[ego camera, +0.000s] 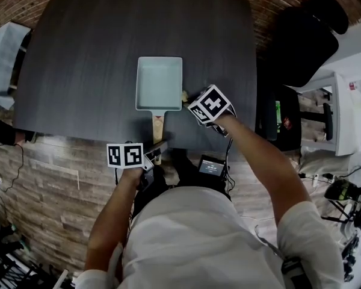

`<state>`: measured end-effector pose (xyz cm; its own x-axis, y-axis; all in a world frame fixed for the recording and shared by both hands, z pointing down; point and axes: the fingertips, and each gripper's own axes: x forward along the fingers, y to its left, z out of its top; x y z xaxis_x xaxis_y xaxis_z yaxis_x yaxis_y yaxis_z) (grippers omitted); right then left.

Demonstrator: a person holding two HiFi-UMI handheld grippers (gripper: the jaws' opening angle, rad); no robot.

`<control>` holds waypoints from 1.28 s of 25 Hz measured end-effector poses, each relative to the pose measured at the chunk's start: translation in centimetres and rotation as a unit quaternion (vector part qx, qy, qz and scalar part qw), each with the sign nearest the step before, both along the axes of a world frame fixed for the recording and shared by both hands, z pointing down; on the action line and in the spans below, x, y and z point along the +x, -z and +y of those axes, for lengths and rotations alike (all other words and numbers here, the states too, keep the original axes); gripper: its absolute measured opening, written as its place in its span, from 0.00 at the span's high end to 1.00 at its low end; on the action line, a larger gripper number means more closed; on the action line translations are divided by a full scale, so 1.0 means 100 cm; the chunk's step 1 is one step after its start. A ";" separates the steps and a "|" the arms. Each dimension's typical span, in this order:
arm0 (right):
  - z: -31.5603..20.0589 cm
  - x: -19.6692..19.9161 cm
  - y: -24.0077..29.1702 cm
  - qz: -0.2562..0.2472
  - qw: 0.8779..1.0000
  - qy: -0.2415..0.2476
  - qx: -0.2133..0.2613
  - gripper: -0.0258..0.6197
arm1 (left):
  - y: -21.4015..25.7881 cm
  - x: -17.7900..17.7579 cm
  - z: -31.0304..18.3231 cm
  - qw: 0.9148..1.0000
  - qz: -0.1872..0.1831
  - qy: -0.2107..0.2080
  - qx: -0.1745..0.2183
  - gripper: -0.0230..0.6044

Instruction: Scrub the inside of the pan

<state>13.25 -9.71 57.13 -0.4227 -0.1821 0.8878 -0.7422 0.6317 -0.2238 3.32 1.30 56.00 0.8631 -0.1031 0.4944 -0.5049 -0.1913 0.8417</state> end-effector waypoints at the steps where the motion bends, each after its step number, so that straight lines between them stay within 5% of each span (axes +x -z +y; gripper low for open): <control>1: 0.002 0.000 0.000 0.000 1.000 0.000 0.000 0.90 | 0.000 0.000 0.000 1.000 -0.001 -0.002 0.000 0.78; 21: 0.075 -0.029 0.013 -0.023 0.997 0.068 -0.019 0.90 | -0.001 -0.003 0.000 1.000 0.000 0.009 -0.010 0.78; 32: 0.050 -0.050 0.004 0.017 0.996 0.084 -0.001 0.90 | -0.002 -0.002 0.003 1.000 -0.002 0.001 -0.013 0.78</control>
